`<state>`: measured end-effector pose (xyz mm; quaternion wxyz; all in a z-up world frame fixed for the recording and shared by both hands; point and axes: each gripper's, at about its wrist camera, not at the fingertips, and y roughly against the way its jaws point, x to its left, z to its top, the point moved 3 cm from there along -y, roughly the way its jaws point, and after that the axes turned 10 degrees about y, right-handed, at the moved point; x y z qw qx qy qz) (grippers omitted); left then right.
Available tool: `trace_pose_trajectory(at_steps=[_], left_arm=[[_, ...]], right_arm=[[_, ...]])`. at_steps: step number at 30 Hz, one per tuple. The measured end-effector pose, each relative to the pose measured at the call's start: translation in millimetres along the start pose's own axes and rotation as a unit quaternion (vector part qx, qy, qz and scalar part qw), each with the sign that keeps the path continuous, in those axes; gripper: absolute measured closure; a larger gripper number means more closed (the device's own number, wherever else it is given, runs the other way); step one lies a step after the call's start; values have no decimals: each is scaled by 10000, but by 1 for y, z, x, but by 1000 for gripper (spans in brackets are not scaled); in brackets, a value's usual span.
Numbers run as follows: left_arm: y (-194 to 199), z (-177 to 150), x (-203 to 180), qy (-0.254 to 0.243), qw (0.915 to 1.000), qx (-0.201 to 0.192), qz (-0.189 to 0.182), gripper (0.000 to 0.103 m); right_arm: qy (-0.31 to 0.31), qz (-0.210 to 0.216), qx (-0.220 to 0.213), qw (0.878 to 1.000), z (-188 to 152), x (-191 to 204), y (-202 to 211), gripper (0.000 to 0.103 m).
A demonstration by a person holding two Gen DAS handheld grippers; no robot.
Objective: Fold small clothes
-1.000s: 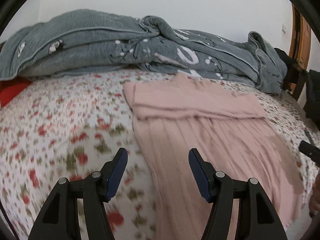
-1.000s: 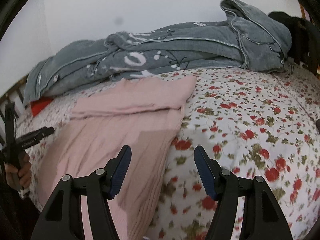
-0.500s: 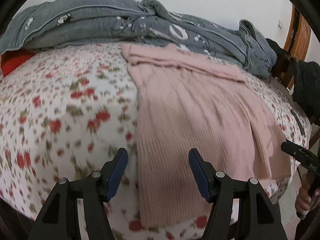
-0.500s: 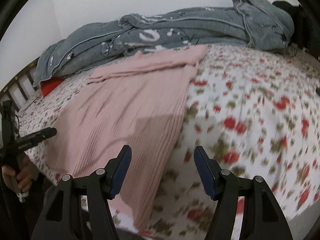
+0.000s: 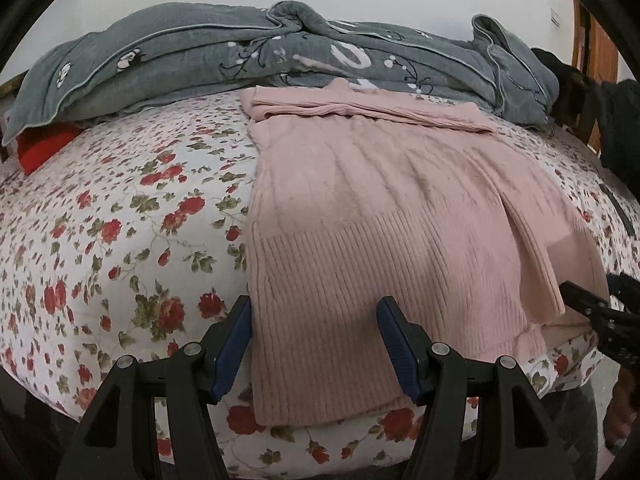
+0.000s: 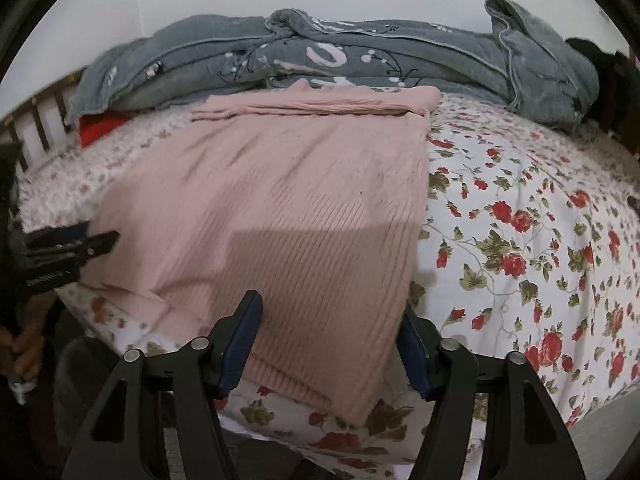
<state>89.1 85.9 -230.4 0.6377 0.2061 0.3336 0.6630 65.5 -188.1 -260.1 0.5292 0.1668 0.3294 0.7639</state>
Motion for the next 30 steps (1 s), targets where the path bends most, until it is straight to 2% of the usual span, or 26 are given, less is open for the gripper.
trace_pose_trajectory(at_steps=[1, 2, 3, 4, 5, 8, 10, 12, 15, 19, 21, 23, 26, 27, 28, 30], left_arm=[[1, 0, 0, 23, 10000, -21, -8, 48], [2, 0, 1, 47, 10000, -43, -21, 60], [4, 1, 2, 80, 9999, -80, -24, 78], [5, 1, 3, 90, 9999, -112, -3, 88], [7, 3, 4, 104, 9998, -137, -39, 91], [13, 7, 17, 402, 9982, -142, -430, 94], [17, 9, 29, 526, 9972, -163, -497, 94], [17, 9, 38, 595, 9969, -173, -490, 94], [12, 8, 50, 867, 9938, -46, -697, 94], [8, 8, 45, 825, 9943, -5, -669, 93], [7, 8, 42, 733, 9953, 61, -635, 88], [7, 7, 41, 650, 9960, 46, -614, 87], [10, 5, 44, 597, 9967, 17, -554, 79], [11, 4, 45, 611, 9967, 31, -541, 77], [12, 3, 46, 626, 9965, 40, -548, 77], [14, 1, 48, 653, 9961, 59, -583, 77]], right_arm=[[33, -105, 25, 9999, 0, 2, -2, 63], [76, -174, 21, 9998, 0, 2, -2, 72], [141, -221, -19, 9997, 0, 3, -1, 93], [220, -267, -69, 9994, 1, 4, 1, 97], [286, -326, -136, 9990, 2, 4, 4, 98], [106, -155, -501, 9986, 3, -8, 24, 98], [-187, -55, -738, 9971, 2, -26, 38, 99], [-394, -49, -790, 9961, 0, -42, 43, 99], [-579, 37, -631, 9963, -10, -55, 35, 99], [-369, -67, -329, 9988, -15, -41, 18, 97], [-287, -25, -209, 9994, -16, -37, 17, 95], [-93, -52, -158, 9998, -18, -34, 22, 89], [57, -85, -337, 9994, -22, -33, 38, 70], [92, -26, -416, 9991, -22, -32, 44, 60], [138, 23, -487, 9987, -23, -31, 50, 56], [205, 56, -561, 9982, -25, -26, 57, 55]])
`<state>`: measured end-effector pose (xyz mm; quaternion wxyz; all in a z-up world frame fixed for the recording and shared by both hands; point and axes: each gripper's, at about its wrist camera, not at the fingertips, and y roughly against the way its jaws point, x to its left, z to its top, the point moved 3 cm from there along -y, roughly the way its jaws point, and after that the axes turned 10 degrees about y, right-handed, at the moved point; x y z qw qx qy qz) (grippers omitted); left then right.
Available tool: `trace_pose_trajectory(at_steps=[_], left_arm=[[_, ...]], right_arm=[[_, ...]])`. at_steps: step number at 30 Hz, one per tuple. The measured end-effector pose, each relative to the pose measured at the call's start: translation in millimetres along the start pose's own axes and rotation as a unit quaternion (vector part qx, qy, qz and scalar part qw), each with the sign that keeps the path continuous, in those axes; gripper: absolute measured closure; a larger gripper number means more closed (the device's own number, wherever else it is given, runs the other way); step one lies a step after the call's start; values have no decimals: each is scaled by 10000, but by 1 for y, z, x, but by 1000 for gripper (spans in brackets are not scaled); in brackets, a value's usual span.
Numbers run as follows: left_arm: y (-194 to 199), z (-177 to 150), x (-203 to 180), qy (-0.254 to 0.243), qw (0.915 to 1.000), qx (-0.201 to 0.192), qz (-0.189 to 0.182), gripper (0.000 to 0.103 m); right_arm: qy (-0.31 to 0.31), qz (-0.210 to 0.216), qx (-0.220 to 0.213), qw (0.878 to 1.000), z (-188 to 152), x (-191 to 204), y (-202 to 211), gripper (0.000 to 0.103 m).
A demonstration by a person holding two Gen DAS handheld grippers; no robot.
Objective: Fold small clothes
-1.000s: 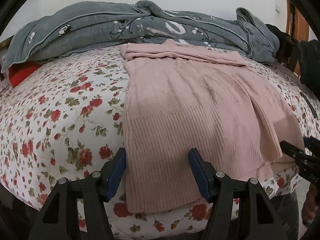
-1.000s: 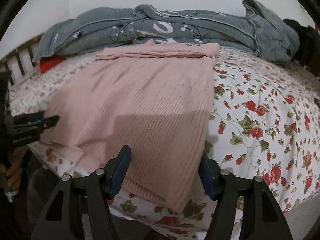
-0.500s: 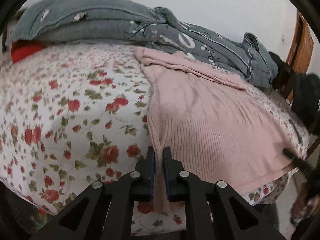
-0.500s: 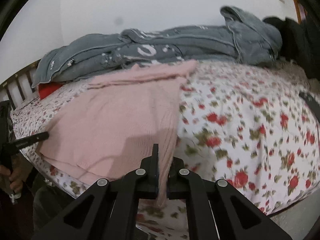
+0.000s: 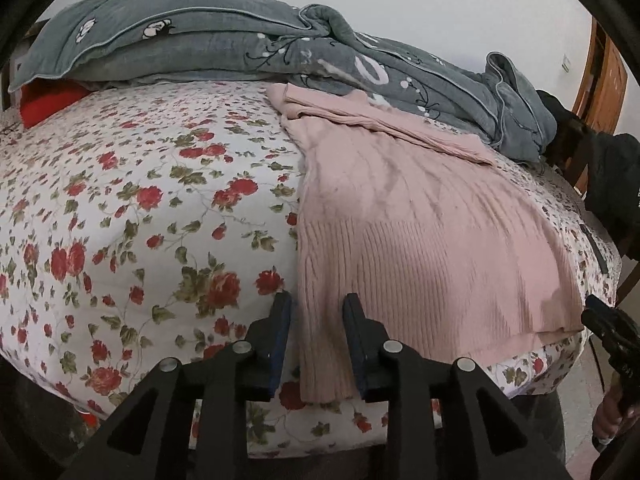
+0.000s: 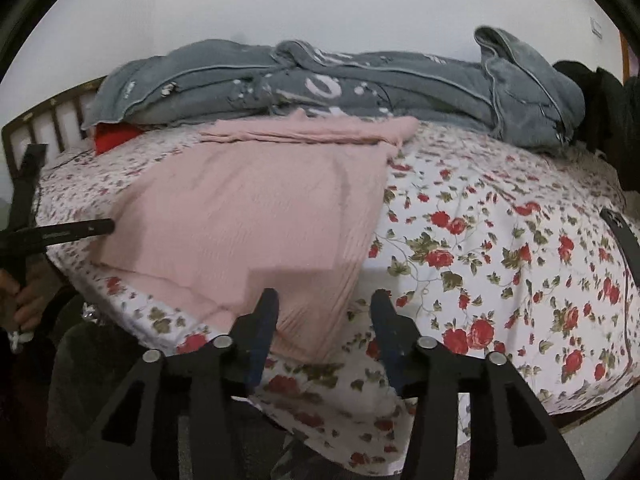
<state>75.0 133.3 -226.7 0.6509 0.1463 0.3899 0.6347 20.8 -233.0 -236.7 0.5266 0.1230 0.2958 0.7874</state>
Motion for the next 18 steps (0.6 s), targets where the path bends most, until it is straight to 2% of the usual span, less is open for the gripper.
trace_pose_trajectory(at_steps=[4, 8, 9, 13, 18], left_arm=[[2, -5, -3, -43, 9999, 85, -67, 76], [-5, -10, -7, -155, 9997, 192, 94, 74], [-7, -12, -7, -179, 9995, 216, 149, 69], [-10, -15, -7, -169, 9996, 165, 179, 66], [-9, -17, -8, -181, 9997, 100, 149, 66]], right_arm=[[-53, 10, 89, 9999, -2, 4, -6, 53], [-292, -66, 167, 9994, -4, 0, -20, 53], [-355, -115, 153, 9992, -4, -2, -23, 53], [-389, -236, 281, 9986, -2, -6, -35, 53], [-529, -116, 366, 9979, -1, -11, -45, 53]])
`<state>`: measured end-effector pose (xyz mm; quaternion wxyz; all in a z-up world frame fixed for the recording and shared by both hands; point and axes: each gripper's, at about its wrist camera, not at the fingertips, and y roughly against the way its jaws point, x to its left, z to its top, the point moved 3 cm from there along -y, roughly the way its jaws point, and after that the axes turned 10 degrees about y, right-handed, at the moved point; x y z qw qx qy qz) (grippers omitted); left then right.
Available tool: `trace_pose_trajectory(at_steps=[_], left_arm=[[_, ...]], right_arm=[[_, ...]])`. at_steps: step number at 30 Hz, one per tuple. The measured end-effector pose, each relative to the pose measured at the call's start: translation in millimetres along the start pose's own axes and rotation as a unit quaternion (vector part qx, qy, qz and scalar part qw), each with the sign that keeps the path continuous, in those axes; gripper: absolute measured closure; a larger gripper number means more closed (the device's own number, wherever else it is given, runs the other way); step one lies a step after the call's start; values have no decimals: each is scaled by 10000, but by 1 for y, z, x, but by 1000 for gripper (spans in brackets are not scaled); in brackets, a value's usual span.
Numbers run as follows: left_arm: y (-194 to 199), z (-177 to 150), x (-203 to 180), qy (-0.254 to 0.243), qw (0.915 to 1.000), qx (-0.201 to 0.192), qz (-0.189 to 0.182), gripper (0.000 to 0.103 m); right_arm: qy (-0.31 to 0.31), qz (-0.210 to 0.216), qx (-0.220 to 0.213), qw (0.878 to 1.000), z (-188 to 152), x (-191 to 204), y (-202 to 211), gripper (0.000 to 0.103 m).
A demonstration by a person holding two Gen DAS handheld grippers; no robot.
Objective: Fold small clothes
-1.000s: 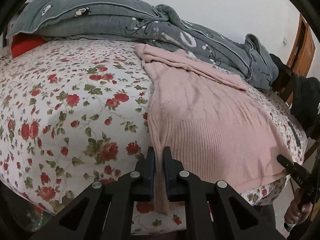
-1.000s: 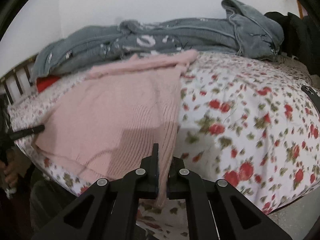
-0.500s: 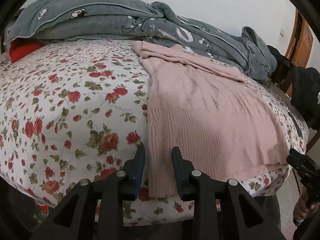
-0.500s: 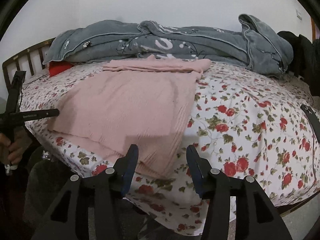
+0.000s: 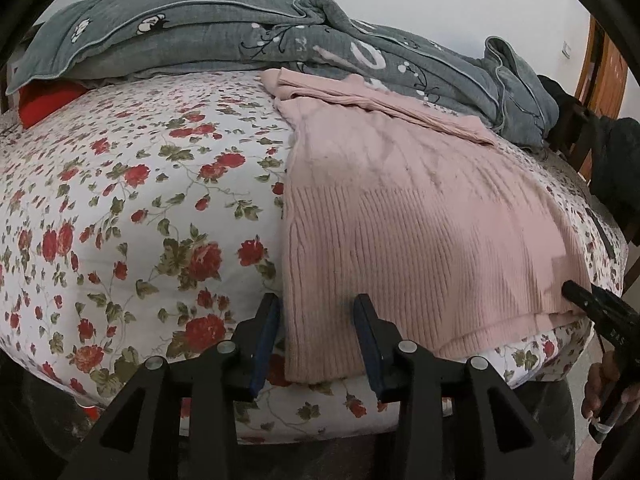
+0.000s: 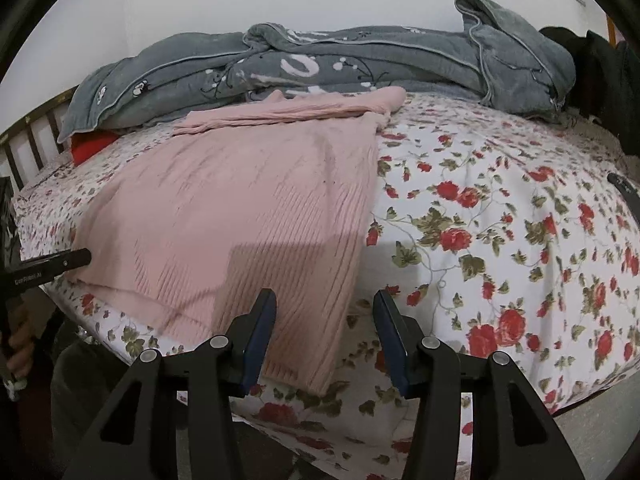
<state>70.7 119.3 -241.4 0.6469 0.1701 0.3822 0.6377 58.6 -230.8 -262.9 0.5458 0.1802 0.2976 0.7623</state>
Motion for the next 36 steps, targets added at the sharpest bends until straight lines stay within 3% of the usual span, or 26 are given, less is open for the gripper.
trace_pose_trajectory(at_steps=[11, 14, 16, 18, 36], left_arm=[[-1, -4, -8, -190, 9998, -70, -39, 66], [-1, -4, -9, -186, 9998, -73, -39, 67], [-1, -4, -8, -144, 9999, -66, -61, 67], [0, -3, -6, -112, 9999, -62, -91, 68], [1, -5, -4, -79, 9998, -176, -32, 68]], right_arm=[[-21, -17, 29, 10000, -3, 6, -7, 56], [14, 25, 42, 10000, -4, 7, -7, 63], [30, 60, 25, 10000, -5, 7, -6, 75], [61, 87, 11, 9999, -6, 9, -6, 78], [8, 54, 3, 10000, -8, 7, -6, 78]])
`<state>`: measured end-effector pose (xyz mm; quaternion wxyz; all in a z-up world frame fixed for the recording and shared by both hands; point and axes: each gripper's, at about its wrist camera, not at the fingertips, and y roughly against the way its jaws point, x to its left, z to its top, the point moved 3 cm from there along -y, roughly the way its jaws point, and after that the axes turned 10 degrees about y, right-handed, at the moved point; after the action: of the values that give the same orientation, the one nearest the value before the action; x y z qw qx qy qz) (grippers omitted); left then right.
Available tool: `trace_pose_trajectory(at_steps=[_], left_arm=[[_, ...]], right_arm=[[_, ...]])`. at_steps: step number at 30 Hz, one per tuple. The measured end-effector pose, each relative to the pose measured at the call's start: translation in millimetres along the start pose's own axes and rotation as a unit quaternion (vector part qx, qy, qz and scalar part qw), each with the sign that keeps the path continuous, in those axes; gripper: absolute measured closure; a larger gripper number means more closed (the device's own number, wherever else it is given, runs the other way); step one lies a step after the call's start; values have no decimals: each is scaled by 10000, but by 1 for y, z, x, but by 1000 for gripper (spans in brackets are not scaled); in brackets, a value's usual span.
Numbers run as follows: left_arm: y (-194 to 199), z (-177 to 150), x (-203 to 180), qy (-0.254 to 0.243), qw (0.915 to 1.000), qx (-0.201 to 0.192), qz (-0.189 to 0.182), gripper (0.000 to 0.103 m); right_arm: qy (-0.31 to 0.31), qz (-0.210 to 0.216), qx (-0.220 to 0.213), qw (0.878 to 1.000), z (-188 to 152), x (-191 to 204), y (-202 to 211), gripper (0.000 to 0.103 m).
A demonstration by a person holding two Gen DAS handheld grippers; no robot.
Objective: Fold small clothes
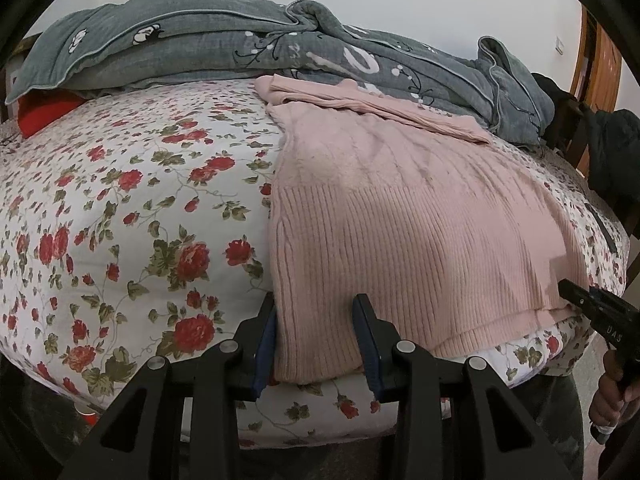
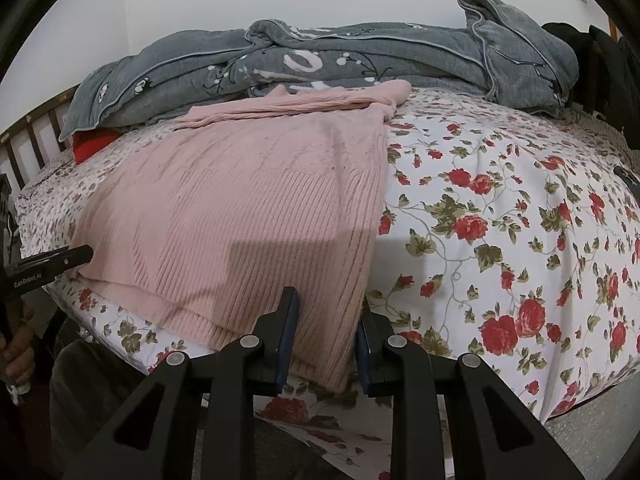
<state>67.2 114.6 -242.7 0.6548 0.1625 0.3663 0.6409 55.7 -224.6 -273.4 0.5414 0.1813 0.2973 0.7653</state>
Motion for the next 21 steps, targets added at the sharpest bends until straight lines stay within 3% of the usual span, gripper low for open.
trace_pose_trajectory(at_steps=[17, 19, 21], left_arm=[[3, 1, 2, 9, 10000, -13, -83, 69], [3, 0, 1, 5, 10000, -1, -81, 71], [3, 1, 3, 94, 9998, 62, -164, 86]], right_arm=[[-40, 133, 117, 9998, 3, -1, -2, 74], [-15, 127, 127, 9998, 3, 0, -1, 74], [-22, 129, 138, 9998, 2, 1, -1, 74]])
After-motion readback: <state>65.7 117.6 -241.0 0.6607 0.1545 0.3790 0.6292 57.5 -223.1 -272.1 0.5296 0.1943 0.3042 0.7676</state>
